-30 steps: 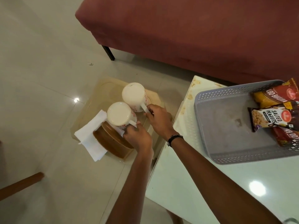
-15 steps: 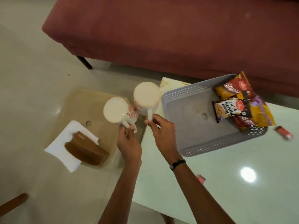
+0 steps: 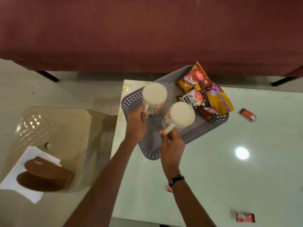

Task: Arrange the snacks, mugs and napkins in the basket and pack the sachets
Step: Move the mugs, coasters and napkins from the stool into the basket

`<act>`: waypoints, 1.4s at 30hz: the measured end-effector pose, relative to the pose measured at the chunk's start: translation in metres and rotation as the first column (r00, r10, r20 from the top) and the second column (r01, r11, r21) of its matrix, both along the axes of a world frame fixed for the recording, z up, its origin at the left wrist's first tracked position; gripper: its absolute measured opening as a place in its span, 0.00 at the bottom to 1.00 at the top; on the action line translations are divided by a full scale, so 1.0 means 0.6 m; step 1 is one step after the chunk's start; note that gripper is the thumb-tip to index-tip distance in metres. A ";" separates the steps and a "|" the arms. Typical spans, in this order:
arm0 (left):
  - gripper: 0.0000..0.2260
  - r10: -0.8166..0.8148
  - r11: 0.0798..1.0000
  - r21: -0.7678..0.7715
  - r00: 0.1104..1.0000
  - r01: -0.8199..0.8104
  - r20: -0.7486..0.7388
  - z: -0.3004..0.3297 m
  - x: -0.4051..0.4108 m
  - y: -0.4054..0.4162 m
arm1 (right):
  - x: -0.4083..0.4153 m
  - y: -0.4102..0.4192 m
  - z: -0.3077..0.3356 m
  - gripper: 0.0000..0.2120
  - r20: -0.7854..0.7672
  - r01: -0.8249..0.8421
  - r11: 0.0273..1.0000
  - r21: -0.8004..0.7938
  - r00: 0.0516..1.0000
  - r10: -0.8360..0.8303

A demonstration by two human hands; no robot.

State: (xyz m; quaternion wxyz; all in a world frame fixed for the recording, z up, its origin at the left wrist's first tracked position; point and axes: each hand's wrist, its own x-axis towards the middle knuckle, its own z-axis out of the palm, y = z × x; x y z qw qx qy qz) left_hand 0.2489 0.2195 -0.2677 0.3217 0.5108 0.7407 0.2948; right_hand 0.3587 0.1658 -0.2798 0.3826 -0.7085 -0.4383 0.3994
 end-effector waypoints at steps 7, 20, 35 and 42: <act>0.10 -0.154 0.986 -0.071 0.988 0.152 -0.029 -0.053 -0.010 0.029 | -0.037 0.016 -0.031 0.03 -0.011 0.207 0.973 -0.101 0.978 -0.209; 0.12 -0.272 0.959 -0.120 0.955 0.258 -0.121 -0.081 -0.017 0.056 | -0.072 0.021 -0.066 0.04 -0.040 0.376 0.907 -0.189 0.920 -0.390; 0.13 -0.221 0.969 -0.121 0.975 0.216 -0.030 -0.075 -0.014 0.050 | -0.064 0.028 -0.058 0.07 -0.141 0.341 0.902 -0.267 0.912 -0.386; 0.17 0.055 0.998 0.034 0.998 -0.056 0.029 0.007 -0.040 -0.084 | -0.054 -0.029 0.018 0.12 -0.198 0.316 0.911 -0.264 0.907 -0.372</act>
